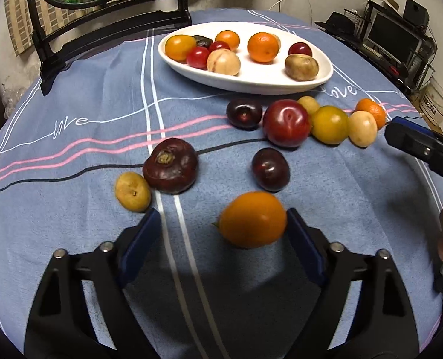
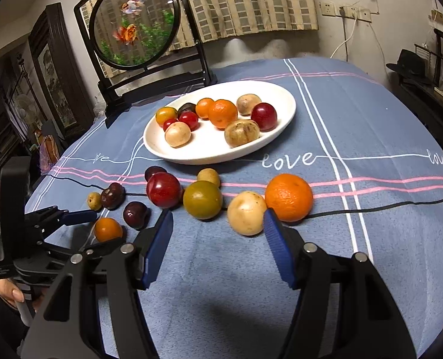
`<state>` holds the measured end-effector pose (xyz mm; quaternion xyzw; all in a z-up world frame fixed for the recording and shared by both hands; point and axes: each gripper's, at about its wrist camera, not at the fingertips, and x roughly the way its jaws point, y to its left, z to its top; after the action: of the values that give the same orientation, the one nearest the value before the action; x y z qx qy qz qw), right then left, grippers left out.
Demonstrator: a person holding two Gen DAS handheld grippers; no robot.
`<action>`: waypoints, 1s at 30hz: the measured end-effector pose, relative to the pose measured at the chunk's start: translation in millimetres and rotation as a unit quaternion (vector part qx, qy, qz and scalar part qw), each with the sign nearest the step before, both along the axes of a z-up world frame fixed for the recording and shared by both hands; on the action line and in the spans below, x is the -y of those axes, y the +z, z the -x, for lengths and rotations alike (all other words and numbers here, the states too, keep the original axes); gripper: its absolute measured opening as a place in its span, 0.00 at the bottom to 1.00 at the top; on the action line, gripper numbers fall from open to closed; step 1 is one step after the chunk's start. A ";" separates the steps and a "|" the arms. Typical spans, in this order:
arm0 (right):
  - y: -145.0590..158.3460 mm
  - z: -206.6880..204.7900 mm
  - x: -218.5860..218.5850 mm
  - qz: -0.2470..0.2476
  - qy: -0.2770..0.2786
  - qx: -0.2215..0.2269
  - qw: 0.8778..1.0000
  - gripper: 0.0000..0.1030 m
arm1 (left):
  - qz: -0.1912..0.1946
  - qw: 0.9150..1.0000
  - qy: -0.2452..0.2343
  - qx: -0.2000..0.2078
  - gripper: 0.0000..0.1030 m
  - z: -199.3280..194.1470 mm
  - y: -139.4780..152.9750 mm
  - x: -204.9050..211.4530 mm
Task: Organize fruits
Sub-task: 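Grasp an orange fruit with the left tool while the right tool grasps a beige fruit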
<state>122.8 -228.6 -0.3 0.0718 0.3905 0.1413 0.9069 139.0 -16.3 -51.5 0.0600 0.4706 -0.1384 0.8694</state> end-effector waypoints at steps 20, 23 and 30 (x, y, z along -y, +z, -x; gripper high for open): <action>-24.6 -15.5 -15.0 0.099 -0.013 -0.049 0.994 0.61 | 0.040 0.999 -0.028 0.002 0.43 6.1 4.0 -2.4; -29.6 -22.8 -21.1 0.123 -0.014 -0.057 0.991 0.61 | 0.044 0.999 -0.029 0.001 0.43 5.9 4.4 -3.6; -32.4 -38.0 -33.1 0.162 -0.010 -0.055 0.985 0.51 | 0.039 0.999 -0.031 0.004 0.43 7.5 4.1 -2.5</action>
<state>160.7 -195.5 -32.6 -0.0650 0.4568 0.0631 0.8850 131.5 -13.8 -47.4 0.0410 0.4595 -0.1837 0.8680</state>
